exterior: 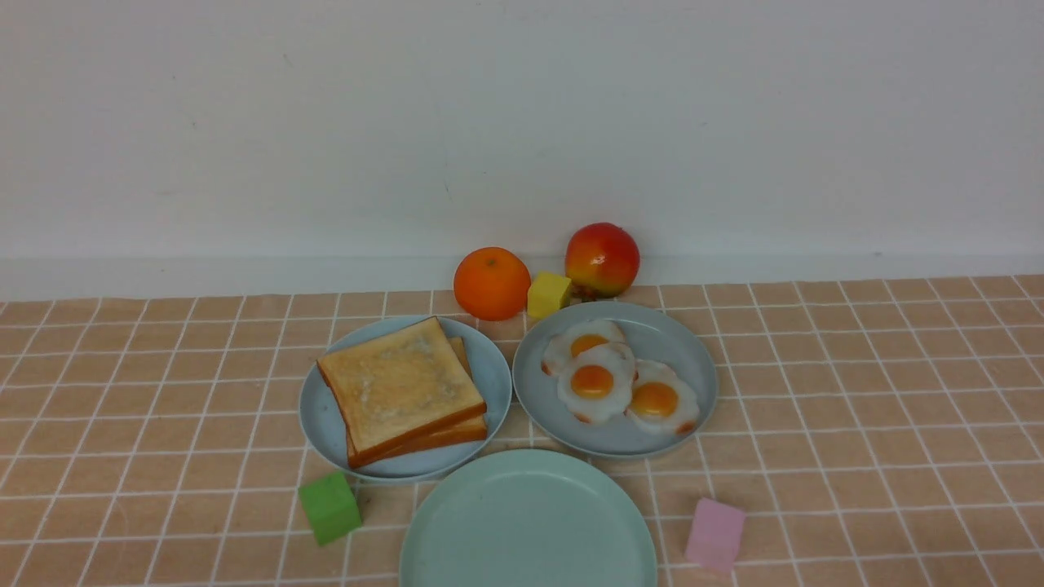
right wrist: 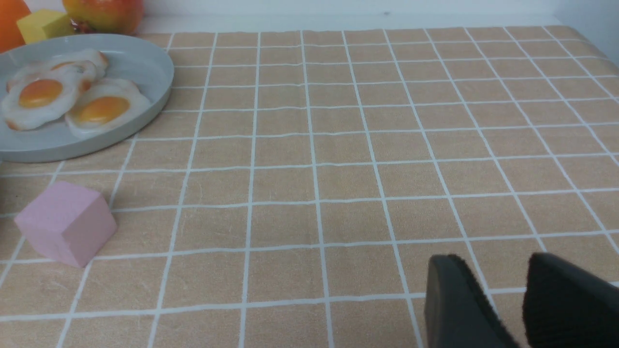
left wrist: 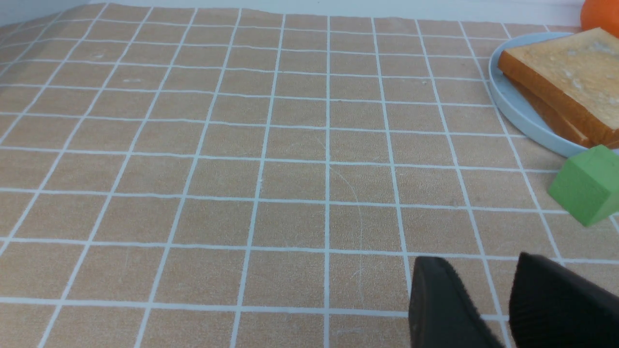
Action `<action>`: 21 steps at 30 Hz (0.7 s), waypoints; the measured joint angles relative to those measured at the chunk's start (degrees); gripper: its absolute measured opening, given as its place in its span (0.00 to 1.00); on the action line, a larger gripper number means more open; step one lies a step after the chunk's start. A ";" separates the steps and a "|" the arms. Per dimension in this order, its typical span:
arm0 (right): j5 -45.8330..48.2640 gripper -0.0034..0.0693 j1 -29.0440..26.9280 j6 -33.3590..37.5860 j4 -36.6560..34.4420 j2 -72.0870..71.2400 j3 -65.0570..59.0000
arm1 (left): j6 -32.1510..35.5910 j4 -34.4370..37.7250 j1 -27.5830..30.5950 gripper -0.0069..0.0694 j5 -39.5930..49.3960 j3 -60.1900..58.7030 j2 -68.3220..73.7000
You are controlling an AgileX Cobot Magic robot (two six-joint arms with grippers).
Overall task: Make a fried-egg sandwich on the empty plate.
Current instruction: Use the left arm to grab a slice of bread
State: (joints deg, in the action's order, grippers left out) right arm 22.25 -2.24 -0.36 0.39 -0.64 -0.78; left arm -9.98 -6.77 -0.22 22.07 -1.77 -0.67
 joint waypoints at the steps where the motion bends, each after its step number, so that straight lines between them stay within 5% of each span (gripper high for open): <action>1: 0.00 0.38 0.00 0.00 0.00 0.00 0.00 | 0.00 0.00 0.00 0.40 0.00 0.00 0.00; 14: -0.69 0.38 0.00 0.00 0.07 0.00 -0.06 | 0.00 -0.22 0.00 0.40 -3.66 0.00 0.00; 21: -10.75 0.38 0.00 0.00 0.07 0.00 -0.68 | 0.00 -0.22 0.00 0.40 -14.30 0.00 0.00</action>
State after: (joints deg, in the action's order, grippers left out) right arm 11.50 -2.24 -0.36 0.46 -0.64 -1.46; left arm -9.98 -6.98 -0.22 7.77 -1.77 -0.67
